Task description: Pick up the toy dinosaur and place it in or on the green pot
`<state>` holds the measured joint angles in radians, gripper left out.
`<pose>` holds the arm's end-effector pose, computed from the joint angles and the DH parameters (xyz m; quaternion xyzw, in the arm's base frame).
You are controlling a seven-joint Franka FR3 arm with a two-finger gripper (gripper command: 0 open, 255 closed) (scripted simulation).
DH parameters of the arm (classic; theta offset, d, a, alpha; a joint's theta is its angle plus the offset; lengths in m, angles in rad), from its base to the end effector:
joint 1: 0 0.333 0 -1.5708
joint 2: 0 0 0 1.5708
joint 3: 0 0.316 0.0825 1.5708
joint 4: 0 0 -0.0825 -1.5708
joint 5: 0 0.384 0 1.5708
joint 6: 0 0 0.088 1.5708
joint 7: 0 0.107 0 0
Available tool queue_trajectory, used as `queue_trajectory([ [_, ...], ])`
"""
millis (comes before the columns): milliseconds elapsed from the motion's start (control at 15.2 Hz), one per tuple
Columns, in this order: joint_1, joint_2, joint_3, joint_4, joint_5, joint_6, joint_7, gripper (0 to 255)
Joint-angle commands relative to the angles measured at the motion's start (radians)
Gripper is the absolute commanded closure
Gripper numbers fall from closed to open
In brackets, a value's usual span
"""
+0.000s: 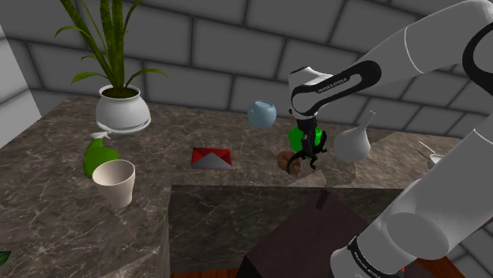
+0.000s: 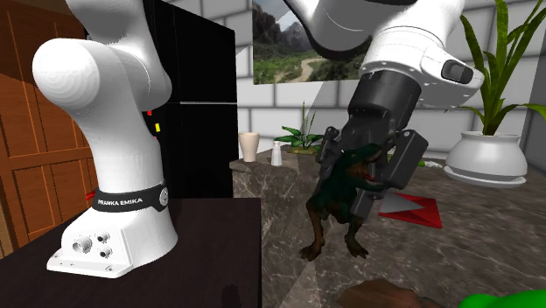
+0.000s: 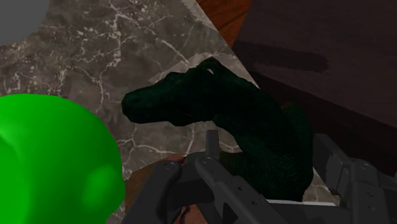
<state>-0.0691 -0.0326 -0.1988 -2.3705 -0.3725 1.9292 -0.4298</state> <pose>0.4248 -0.1426 0.3142 0.9515 0.1771 -0.2399 0.0761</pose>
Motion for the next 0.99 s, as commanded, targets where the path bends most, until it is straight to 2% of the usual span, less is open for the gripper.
queue_trajectory([
  [0,0.001,-0.022,0.002,0.008,0.001,-0.03,-0.006,255],
  [924,0.008,-0.123,0.013,0.099,0.009,-0.217,-0.051,255],
])
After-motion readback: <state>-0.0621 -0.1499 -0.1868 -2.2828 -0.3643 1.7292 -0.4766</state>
